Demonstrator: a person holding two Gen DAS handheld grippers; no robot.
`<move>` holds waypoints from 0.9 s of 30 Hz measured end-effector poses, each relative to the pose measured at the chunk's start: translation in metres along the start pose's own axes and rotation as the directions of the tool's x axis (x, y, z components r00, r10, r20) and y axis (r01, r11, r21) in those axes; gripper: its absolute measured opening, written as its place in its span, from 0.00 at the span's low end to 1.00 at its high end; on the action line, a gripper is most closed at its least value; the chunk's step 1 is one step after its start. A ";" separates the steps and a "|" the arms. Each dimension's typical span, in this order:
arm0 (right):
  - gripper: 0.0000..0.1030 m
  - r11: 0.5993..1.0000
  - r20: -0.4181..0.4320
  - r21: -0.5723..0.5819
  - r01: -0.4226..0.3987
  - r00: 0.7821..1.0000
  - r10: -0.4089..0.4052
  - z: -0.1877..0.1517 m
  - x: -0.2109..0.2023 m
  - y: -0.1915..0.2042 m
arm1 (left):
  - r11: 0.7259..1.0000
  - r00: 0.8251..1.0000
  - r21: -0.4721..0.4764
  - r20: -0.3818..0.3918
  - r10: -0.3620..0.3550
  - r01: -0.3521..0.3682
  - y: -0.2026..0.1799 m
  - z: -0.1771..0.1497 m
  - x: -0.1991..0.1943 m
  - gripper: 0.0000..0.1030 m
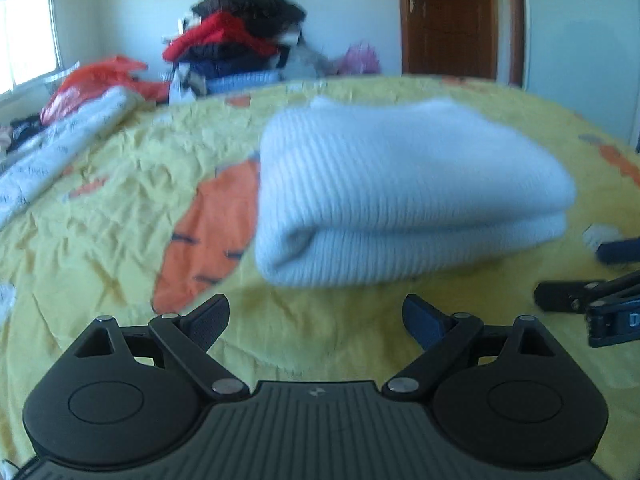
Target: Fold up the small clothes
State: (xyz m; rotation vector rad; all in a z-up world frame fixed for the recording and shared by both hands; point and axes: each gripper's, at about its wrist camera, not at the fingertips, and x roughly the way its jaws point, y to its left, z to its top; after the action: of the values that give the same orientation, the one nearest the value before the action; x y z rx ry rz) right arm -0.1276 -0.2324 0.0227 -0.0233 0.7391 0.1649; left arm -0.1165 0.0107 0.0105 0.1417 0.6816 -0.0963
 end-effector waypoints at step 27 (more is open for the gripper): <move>1.00 0.997 0.074 -0.006 0.072 0.995 -0.072 -0.003 0.019 0.016 | 0.996 0.998 -0.073 -0.022 -0.053 0.051 0.013 0.000 0.016 1.00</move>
State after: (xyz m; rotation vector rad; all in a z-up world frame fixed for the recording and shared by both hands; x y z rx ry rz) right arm -0.1185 -0.2139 0.0077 -0.0515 0.6632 0.0993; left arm -0.1024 0.0227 0.0016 0.0551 0.7123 -0.1198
